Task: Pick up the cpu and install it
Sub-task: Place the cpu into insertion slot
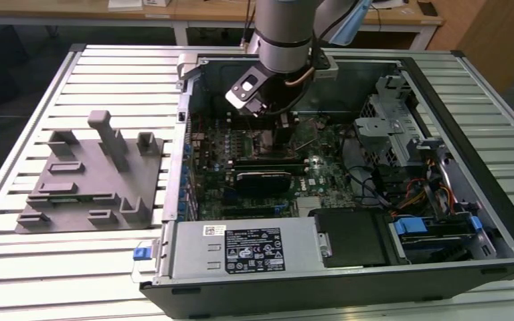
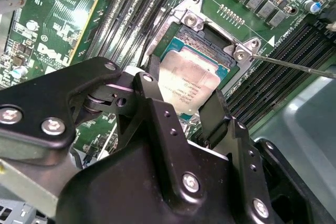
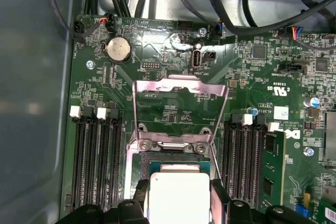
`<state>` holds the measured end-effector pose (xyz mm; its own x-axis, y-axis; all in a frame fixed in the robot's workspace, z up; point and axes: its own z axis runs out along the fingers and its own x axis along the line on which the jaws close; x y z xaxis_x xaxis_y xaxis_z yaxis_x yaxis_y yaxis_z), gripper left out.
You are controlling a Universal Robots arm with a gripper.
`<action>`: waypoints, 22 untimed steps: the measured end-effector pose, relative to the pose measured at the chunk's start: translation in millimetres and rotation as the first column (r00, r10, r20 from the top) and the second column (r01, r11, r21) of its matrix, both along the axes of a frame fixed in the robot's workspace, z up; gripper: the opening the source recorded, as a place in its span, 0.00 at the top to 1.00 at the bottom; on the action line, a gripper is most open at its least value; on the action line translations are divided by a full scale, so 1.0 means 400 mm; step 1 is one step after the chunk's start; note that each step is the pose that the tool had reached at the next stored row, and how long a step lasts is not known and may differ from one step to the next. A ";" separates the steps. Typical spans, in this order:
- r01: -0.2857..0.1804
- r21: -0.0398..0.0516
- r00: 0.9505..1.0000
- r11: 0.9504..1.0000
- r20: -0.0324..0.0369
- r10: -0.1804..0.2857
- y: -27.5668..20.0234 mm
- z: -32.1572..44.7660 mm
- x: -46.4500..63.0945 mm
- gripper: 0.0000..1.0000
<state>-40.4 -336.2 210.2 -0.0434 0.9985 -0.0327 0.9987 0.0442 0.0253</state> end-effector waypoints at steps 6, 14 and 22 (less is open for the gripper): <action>0.000 0.000 1.000 1.000 0.000 0.000 0.001 -0.014 0.000 0.46; 0.023 0.000 1.000 1.000 0.000 -0.023 0.001 -0.023 0.000 0.46; 0.024 0.001 1.000 1.000 0.000 -0.024 0.001 -0.035 -0.003 0.46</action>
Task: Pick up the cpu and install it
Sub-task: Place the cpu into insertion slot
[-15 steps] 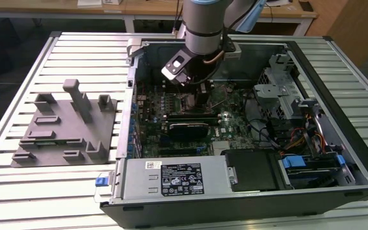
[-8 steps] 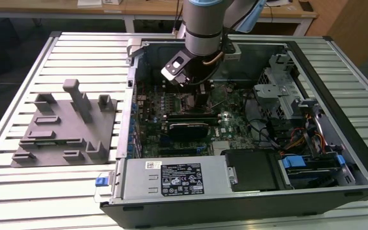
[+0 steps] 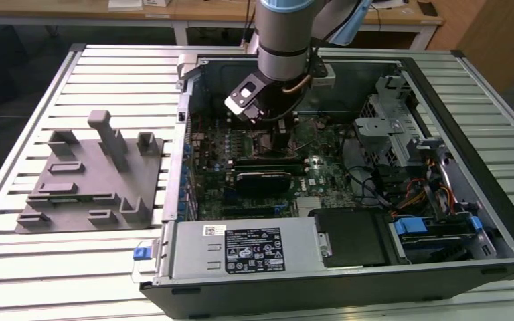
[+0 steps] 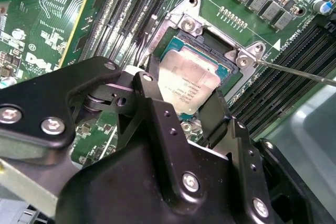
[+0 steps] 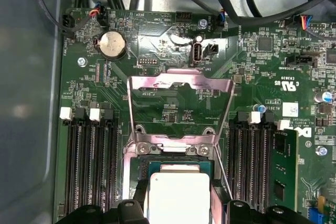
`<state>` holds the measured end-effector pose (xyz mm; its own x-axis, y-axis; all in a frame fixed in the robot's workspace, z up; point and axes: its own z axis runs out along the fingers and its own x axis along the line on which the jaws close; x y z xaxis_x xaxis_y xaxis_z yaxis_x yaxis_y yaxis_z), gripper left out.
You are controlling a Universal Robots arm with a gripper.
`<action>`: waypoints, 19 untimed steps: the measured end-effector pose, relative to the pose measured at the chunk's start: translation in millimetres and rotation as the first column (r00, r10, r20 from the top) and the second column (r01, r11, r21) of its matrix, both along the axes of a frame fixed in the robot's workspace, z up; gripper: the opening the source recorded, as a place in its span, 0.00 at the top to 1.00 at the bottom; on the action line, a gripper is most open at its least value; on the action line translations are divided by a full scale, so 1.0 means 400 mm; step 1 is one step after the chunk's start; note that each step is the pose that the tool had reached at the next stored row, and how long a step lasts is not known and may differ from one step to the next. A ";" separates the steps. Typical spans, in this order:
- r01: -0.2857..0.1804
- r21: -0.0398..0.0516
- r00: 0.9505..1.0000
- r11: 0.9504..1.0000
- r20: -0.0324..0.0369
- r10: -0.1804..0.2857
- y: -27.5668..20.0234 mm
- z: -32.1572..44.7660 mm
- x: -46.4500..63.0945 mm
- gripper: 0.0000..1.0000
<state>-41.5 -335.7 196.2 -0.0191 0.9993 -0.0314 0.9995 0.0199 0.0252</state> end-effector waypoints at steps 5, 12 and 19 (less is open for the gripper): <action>0.000 0.008 1.000 1.000 0.000 0.000 0.000 -0.006 -0.001 0.46; 0.000 0.017 1.000 1.000 0.000 0.000 0.001 -0.009 -0.001 0.46; 0.000 0.017 1.000 1.000 0.000 0.000 0.001 -0.012 -0.001 0.46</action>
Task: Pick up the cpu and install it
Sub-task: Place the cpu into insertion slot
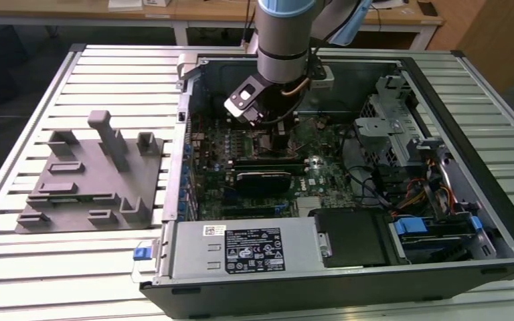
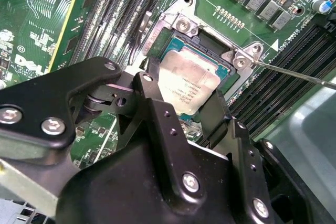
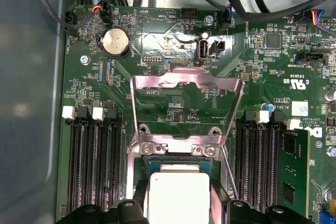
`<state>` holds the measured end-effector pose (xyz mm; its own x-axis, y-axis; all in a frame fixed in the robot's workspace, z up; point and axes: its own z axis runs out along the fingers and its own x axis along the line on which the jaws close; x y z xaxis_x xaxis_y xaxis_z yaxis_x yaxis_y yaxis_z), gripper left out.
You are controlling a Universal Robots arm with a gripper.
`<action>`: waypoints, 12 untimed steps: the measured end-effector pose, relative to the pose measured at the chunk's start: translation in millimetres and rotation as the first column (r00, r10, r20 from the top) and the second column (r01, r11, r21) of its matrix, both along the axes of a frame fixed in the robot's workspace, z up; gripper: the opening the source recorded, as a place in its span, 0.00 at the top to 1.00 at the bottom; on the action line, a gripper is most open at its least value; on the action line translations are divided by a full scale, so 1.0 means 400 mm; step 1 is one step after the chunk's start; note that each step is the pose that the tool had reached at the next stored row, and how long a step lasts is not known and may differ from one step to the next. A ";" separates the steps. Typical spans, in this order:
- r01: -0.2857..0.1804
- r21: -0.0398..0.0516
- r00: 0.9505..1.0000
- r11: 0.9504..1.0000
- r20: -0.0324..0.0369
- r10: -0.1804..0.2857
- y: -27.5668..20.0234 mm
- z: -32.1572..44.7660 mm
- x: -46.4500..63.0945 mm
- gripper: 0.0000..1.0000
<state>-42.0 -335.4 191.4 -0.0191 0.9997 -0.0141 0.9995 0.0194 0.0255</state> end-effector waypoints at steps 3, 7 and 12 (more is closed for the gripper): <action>0.000 0.000 1.000 1.000 0.000 0.000 0.000 0.000 0.000 0.46; 0.000 0.000 1.000 1.000 0.000 0.000 0.000 -0.001 0.000 0.38; 0.000 0.000 1.000 1.000 0.000 0.000 0.000 0.001 0.000 0.38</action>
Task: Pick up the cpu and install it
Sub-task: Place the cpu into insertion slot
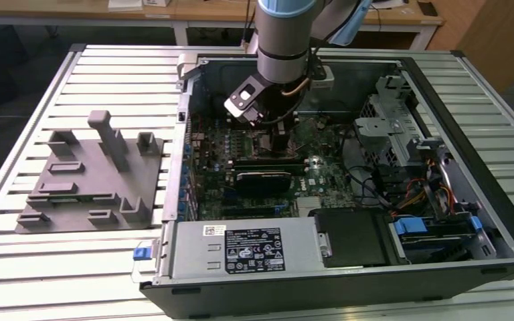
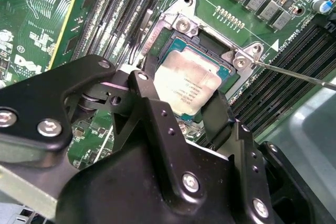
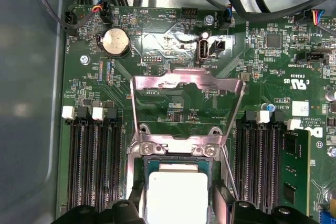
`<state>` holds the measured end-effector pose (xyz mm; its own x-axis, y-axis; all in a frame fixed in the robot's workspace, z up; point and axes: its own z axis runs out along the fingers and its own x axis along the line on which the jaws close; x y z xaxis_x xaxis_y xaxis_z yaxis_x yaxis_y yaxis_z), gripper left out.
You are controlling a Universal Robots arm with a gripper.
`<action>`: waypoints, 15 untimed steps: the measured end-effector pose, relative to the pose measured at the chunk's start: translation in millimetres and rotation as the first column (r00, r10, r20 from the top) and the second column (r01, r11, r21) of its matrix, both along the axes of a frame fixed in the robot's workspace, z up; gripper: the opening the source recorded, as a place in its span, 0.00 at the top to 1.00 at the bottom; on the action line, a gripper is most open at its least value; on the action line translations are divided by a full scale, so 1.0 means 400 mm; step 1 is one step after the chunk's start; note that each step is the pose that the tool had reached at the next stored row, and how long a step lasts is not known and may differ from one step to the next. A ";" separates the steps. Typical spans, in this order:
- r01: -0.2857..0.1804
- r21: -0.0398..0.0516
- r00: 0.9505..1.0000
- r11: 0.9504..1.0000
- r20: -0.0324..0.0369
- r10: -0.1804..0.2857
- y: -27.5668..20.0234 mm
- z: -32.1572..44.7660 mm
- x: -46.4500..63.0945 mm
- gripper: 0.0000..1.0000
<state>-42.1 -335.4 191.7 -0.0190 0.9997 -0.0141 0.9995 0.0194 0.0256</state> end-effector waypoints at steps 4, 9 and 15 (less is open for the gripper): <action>0.000 0.000 1.000 1.000 0.000 0.000 0.000 0.010 0.000 0.38; 0.000 0.000 1.000 1.000 0.000 0.000 0.000 0.014 0.000 0.38; 0.000 0.000 1.000 1.000 0.000 0.000 0.000 0.020 0.000 0.38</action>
<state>-42.0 -335.4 199.8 -0.0191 0.9997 -0.0141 0.9995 0.0194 0.0256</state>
